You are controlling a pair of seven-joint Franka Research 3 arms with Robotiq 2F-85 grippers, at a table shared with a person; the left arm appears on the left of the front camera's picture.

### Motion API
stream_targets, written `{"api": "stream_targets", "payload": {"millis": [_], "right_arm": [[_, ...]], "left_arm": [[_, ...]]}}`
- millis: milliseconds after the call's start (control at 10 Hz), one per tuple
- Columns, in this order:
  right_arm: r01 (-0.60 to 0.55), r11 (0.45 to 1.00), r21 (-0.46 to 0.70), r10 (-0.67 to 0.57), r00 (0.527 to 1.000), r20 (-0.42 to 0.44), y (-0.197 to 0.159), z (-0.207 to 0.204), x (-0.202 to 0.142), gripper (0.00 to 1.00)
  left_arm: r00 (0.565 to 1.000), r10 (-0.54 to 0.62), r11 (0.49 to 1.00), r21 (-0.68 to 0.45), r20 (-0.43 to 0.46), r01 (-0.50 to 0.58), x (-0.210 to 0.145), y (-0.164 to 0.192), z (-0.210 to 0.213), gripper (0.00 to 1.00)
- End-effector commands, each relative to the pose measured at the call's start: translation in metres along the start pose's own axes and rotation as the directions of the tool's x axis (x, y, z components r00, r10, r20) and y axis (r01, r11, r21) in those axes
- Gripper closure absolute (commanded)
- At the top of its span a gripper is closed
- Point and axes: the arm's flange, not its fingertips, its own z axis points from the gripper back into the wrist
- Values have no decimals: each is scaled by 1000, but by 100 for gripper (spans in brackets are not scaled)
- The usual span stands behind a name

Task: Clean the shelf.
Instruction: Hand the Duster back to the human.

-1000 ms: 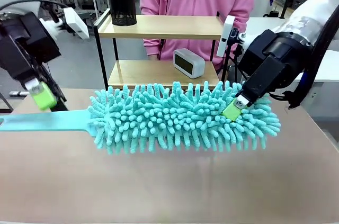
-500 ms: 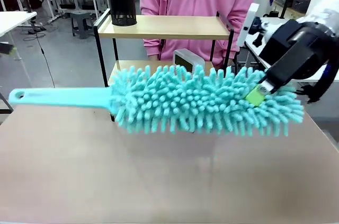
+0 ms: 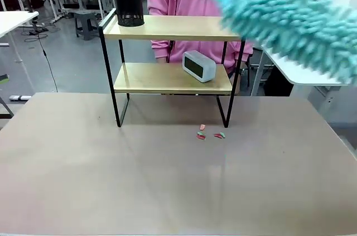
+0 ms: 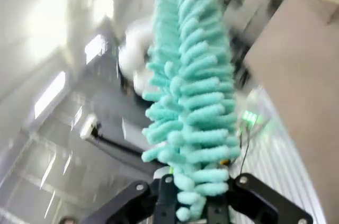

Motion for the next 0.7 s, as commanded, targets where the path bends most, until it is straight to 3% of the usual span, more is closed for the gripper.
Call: {"api": "stream_targets", "payload": {"millis": [0, 100, 200, 400, 500, 600], "right_arm": [[140, 982, -127, -65, 880, 471, -21, 48, -46, 100], [258, 962, -91, -144, 762, 632, -42, 74, -77, 87], [351, 935, -55, -223, 700, 679, -58, 82, -98, 87], [489, 872, -7, -348, 630, 695, -88, 84, -119, 87], [592, 806, 0, -409, 556, 724, -105, 88, -125, 87], [665, 747, -21, -451, 529, 719, -119, 85, -124, 87]], "left_arm": [[1000, 4, 997, -76, 31, -1, -7, -12, -29, 0], [1000, 0, 1000, 0, 0, 0, 0, 0, 0, 0], [1000, 0, 1000, 0, 0, 0, 0, 0, 0, 0], [1000, 0, 1000, 0, 0, 0, 0, 0, 0, 0], [1000, 0, 1000, 0, 0, 0, 0, 0, 0, 0], [1000, 0, 1000, 0, 0, 0, 0, 0, 0, 0]]}}
